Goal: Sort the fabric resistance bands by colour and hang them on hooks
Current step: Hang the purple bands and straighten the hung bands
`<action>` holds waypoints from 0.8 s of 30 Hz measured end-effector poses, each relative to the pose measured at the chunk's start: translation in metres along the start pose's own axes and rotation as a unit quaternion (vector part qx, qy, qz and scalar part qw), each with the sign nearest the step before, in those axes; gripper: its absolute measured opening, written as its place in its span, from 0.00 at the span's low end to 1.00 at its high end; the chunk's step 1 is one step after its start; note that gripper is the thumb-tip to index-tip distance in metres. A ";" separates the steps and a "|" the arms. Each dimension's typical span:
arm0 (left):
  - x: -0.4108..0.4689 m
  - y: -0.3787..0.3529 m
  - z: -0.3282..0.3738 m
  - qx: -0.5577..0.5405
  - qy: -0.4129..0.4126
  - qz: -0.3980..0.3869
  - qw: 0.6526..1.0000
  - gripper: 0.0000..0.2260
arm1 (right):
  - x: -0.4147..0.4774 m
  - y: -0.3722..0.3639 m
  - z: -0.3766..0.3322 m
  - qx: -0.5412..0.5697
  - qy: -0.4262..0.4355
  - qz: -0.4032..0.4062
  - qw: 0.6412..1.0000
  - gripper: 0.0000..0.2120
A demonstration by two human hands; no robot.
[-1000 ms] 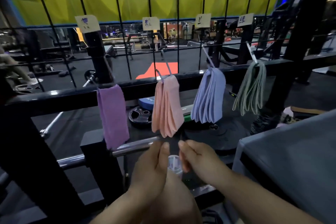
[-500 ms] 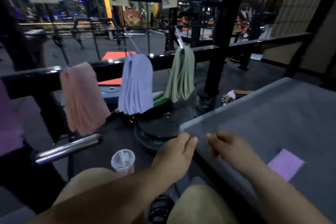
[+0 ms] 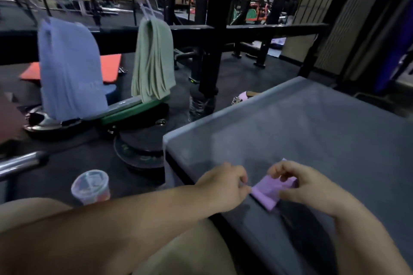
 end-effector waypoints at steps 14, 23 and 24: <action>0.012 -0.012 0.006 -0.016 0.019 0.002 1.000 0.08 | 0.010 -0.014 0.017 -0.050 0.041 0.013 0.998 0.22; 0.003 0.029 0.007 -0.296 0.067 0.081 0.949 0.04 | -0.010 -0.014 -0.015 0.201 0.093 0.073 0.972 0.22; -0.001 0.036 0.009 -0.318 0.059 0.083 0.943 0.05 | -0.012 -0.016 -0.022 0.231 0.104 0.070 0.965 0.23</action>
Point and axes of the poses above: each hand's wrist, its own x-axis towards the middle knuckle, its own y-axis out of the back of the hand, z = x × y, the point moved 5 cm from there along x, towards the middle knuckle, and after that the axes turned 11 degrees about -y, right-handed, at the moved point
